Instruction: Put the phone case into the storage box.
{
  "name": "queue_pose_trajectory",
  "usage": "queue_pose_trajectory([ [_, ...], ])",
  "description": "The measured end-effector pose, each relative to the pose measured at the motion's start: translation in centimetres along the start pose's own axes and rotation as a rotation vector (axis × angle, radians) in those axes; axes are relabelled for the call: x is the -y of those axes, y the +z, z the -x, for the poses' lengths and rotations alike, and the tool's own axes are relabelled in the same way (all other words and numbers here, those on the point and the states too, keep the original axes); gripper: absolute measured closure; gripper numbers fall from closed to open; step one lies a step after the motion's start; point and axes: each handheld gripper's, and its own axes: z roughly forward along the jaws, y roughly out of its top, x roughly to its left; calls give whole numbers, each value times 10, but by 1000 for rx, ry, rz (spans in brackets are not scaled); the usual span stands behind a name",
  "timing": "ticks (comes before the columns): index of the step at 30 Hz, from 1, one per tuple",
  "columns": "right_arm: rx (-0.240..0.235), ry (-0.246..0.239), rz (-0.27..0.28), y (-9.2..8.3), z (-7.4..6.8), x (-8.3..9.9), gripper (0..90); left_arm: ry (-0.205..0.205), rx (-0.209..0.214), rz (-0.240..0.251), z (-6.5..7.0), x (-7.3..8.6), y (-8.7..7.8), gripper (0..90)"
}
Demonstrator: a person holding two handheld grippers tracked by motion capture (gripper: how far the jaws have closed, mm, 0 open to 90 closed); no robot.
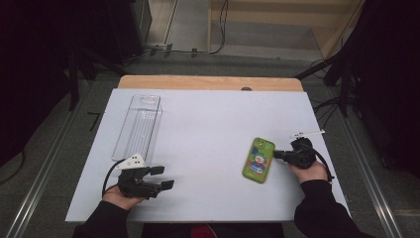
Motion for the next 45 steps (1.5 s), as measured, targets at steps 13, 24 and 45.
queue_pose_trajectory([
  [13,-5,-16,-17,17,-12,-20,878,1,1,0,0,0,0,289],
  [24,-3,-56,-19,33,-28,-34,878,1,1,4,0,0,0,289],
  [45,7,-88,18,43,-44,-49,786,2,5,5,-1,0,-1,289],
])
